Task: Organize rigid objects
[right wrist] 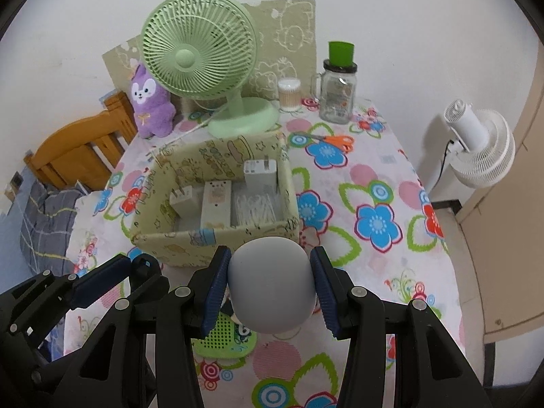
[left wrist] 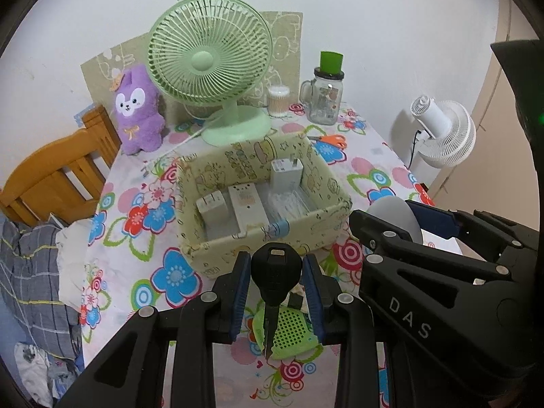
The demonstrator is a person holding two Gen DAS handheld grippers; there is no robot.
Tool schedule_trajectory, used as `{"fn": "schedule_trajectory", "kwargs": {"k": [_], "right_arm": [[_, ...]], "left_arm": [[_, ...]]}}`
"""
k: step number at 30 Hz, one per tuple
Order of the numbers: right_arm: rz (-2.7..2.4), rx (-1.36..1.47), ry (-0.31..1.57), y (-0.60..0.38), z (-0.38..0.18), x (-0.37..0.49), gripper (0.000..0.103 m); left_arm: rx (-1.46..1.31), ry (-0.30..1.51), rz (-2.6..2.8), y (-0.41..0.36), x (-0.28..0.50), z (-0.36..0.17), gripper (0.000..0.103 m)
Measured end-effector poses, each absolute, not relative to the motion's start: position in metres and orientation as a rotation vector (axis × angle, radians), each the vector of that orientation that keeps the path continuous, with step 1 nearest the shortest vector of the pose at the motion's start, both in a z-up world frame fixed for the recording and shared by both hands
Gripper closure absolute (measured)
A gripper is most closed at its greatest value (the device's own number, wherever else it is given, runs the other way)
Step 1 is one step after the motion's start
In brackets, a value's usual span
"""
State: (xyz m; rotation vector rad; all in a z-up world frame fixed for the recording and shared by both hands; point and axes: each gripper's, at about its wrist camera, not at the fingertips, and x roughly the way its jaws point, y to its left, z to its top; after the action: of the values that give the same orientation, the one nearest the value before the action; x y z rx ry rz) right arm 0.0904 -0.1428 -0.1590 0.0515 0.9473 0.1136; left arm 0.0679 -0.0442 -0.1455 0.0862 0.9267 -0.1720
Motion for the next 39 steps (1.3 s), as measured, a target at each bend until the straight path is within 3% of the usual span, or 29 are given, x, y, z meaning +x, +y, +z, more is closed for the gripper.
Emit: {"fn": "schedule_trajectory", "kwargs": {"k": [39], "right_arm": [[0.179, -0.009, 0.944, -0.117, -0.168, 0.177, 0.051]], "left_arm": [[0.058, 0.920, -0.124, -0.020, 0.143, -0.154, 0.072]]}}
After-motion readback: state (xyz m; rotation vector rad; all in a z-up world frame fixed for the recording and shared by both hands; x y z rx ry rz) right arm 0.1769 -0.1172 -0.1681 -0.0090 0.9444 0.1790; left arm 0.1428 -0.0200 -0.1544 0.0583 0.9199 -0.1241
